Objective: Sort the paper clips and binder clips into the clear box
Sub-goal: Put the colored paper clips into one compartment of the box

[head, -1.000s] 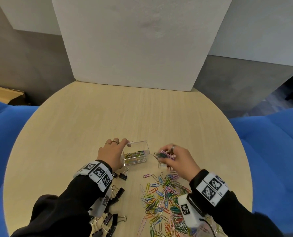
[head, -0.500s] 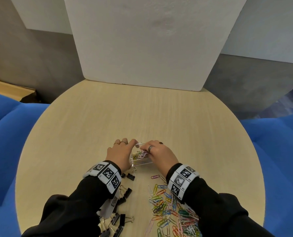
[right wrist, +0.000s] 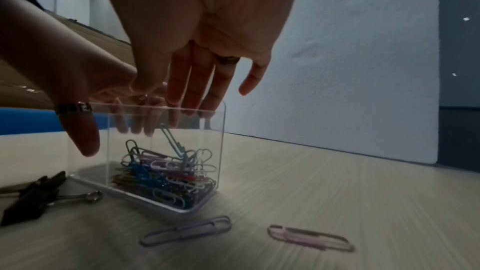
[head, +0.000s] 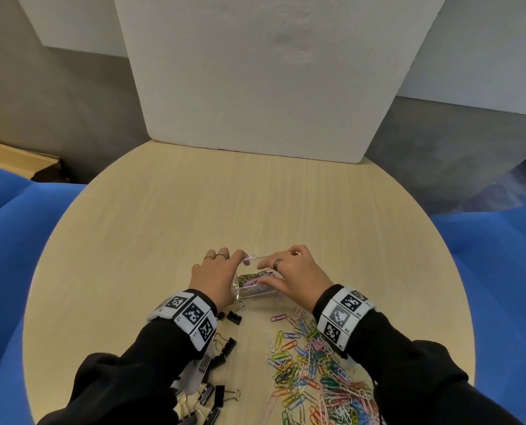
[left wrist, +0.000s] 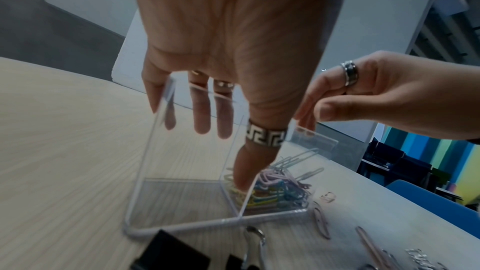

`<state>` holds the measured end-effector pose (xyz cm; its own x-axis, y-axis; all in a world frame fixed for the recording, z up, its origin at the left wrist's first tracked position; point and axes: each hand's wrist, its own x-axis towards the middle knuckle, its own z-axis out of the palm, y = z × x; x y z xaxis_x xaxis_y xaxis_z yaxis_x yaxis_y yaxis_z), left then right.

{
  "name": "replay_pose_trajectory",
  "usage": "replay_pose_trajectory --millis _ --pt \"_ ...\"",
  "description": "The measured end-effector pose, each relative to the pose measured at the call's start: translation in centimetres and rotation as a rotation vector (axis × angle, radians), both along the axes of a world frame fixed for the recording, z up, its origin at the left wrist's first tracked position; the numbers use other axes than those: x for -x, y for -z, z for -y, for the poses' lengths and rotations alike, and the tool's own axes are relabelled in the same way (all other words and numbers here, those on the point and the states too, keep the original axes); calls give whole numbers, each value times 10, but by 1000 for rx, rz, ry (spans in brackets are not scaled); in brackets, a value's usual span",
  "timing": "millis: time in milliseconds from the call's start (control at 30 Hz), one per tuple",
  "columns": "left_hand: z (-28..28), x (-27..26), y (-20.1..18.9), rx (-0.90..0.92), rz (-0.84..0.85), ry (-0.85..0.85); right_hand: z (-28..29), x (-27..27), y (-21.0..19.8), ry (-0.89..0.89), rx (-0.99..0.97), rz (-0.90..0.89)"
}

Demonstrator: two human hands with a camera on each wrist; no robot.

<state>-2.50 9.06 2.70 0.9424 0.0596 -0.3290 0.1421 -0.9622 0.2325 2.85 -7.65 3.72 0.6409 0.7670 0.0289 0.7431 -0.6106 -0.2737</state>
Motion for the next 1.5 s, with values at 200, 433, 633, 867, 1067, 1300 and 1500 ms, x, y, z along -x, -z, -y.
replay_pose_trajectory --millis 200,433,633,867,1067,1300,1500 --pt "0 0 -1 2 -2 3 -8 4 9 -42 371 204" --pt "0 1 -1 -12 -7 12 -16 10 7 146 194 -206" --pt "0 0 0 9 -1 6 -18 14 8 47 437 -6" --pt "-1 0 1 13 2 18 -17 12 3 81 345 -48" --pt "-1 0 0 16 5 22 -29 16 3 81 333 -166" --pt "-2 1 0 17 12 33 -24 15 3 37 502 47" --pt "-3 0 1 18 4 41 -22 13 5 47 420 -56"
